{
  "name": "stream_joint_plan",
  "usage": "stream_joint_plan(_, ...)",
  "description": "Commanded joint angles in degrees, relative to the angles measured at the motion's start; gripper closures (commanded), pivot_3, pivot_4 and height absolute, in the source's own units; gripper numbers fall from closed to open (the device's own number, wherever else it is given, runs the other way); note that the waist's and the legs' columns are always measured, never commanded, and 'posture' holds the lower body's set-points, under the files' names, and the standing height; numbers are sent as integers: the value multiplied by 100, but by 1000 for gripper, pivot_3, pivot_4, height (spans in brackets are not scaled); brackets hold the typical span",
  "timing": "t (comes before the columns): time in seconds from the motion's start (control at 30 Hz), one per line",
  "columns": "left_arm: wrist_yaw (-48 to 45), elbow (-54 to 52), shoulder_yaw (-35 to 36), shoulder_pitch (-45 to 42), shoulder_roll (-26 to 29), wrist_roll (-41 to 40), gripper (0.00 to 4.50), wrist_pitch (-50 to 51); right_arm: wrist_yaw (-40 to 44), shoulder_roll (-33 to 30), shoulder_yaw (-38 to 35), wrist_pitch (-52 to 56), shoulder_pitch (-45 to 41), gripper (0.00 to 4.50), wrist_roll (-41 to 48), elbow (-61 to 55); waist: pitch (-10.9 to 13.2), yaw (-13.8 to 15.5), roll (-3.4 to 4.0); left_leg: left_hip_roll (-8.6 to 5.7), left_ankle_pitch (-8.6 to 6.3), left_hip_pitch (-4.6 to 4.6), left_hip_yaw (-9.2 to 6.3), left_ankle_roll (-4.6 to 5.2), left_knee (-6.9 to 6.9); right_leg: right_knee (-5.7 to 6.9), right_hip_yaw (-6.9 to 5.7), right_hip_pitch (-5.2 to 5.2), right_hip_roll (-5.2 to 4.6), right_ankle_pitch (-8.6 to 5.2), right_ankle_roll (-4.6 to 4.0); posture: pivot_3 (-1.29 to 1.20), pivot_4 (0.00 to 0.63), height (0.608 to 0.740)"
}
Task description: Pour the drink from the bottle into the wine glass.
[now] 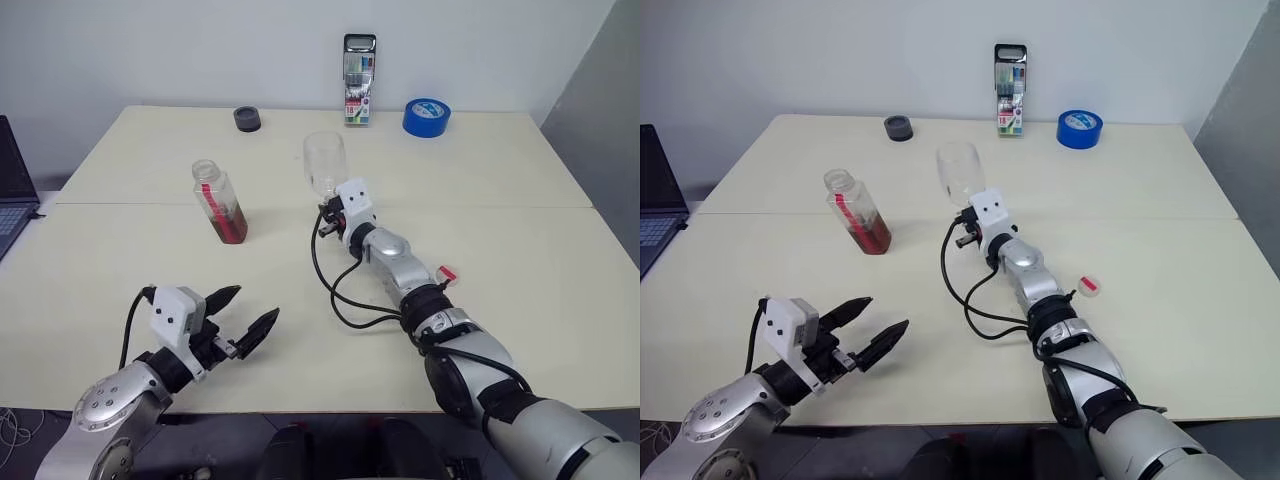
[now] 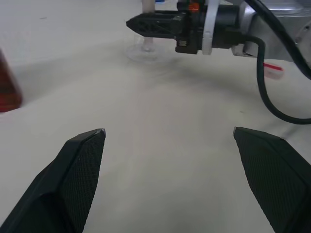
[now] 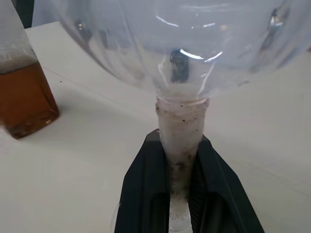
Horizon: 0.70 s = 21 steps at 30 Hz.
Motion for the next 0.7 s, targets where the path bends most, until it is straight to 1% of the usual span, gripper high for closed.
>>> stream_joint_plan(0.03, -81, 14, 28, 126, -74, 141, 0, -426, -108, 105, -100, -680, 4, 4334, 74, 77, 0, -1, 0, 0, 0, 0, 0, 0, -1, 0, 0, 0, 0, 0, 0, 0, 150, 740)
stream_joint_plan(0.07, -143, 128, -23, 121, -89, 203, 0, -563, -200, 111, -77, -878, 28, 4334, 3, 207, 1, -2, 1, 0, -1, 1, 0, 1, -2, 0, 0, 0, 0, 0, 0, 0, 150, 740)
stream_joint_plan(0.17, -270, 407, -69, 25, -91, 275, 0, -794, -360, 191, -300, -1064, 19, 4334, 178, 535, 1, -3, 1, 0, -1, 3, 1, 1, -2, 1, 0, 1, 0, 0, 0, 0, 150, 740)
stream_joint_plan(0.27, -369, 607, -1, -115, -14, 258, 0, -868, -518, 168, -100, -1331, 30, 4334, -113, 762, 1, -5, 2, 0, 0, 3, 1, 0, -2, 2, 0, 0, 1, 0, -1, 0, 150, 740)
stream_joint_plan(0.5, -339, 593, -120, -317, 0, 225, 0, -778, -657, 190, 38, -1515, 160, 4334, -343, 1129, 0, -39, 2, 1, 1, 5, 0, -1, -4, 3, -1, 1, 1, 0, -1, 0, 150, 740)
stream_joint_plan(0.6, -268, 506, -221, -391, -24, 236, 0, -694, -619, 193, -19, -1516, 219, 4334, -291, 1201, -1, -53, 1, 1, 1, 6, 1, -1, -4, 3, 0, 3, 1, 0, -1, 0, 150, 740)
stream_joint_plan(0.67, -183, 430, -264, -461, -18, 214, 0, -606, -627, 153, 7, -1528, 245, 3615, -328, 1225, -2, -54, 1, 1, 1, 7, 0, -1, -4, 3, 0, 3, 1, 0, -1, 0, 150, 740)
stream_joint_plan(0.7, -144, 401, -277, -493, -7, 200, 0, -564, -587, 138, 25, -1543, 258, 3407, -341, 1228, -2, -54, 1, 1, 0, 7, -1, 0, -5, 3, -1, 3, 1, 0, -1, 0, 150, 740)
